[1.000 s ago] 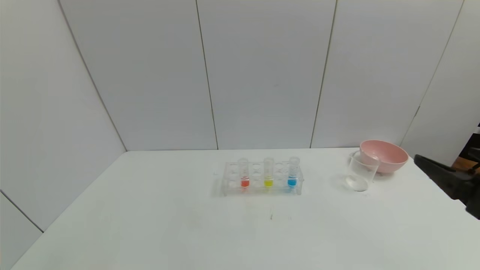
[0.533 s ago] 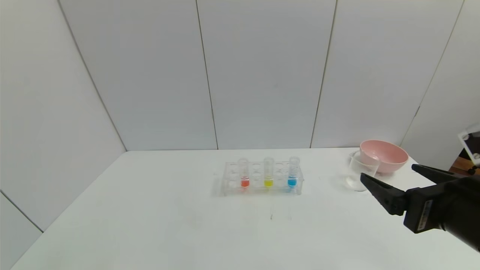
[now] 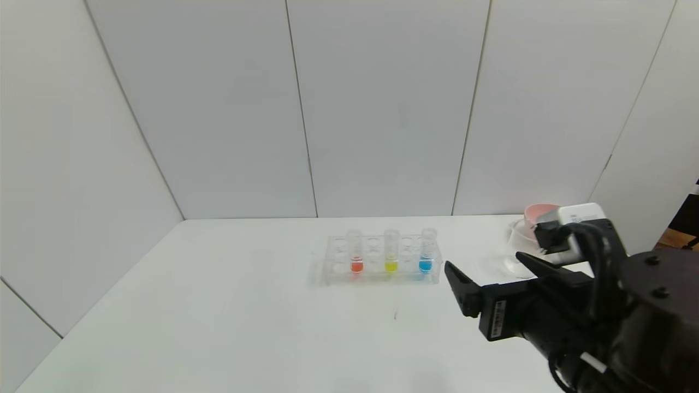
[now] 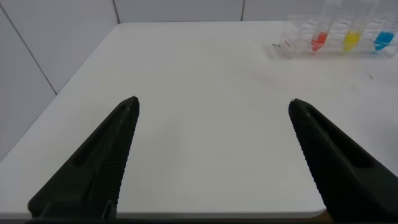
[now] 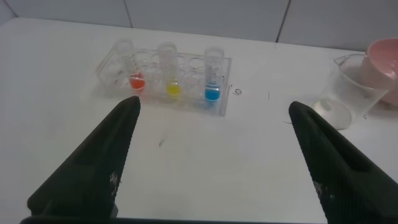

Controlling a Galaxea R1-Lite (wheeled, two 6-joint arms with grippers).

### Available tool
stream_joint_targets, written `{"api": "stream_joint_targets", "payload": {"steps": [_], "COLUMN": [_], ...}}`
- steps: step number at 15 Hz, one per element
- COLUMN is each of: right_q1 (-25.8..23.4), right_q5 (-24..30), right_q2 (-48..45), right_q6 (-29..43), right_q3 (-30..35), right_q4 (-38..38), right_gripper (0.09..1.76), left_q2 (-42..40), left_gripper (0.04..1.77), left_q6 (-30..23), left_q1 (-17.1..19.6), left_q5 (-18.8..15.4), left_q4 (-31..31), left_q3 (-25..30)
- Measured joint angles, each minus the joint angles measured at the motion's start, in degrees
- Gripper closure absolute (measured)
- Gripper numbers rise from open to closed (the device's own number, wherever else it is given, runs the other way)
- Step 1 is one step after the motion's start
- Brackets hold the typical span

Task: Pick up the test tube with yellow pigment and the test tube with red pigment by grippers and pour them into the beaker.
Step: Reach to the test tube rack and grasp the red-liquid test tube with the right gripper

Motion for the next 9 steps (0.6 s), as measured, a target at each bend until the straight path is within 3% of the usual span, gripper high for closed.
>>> {"api": "stream_joint_targets", "payload": {"steps": [3,9], "right_q1": [2.57,3.61], "right_q5": [-1.21,-1.07], "right_q2": [6.77,16.24], "right_q6": [0.02,0.07], "right_q3": [-1.95,-9.68], "right_q4": [-3.6,-2.77], "right_gripper": [0.14,0.14], "left_q2": [0.0,0.0], "left_gripper": [0.09,0.09], "left_q6": [0.0,0.0], "left_q1": [0.0,0.0], "left_q5": [-0.02,-0.02], "left_q4": [0.0,0.0], "left_q3": [0.0,0.0]}}
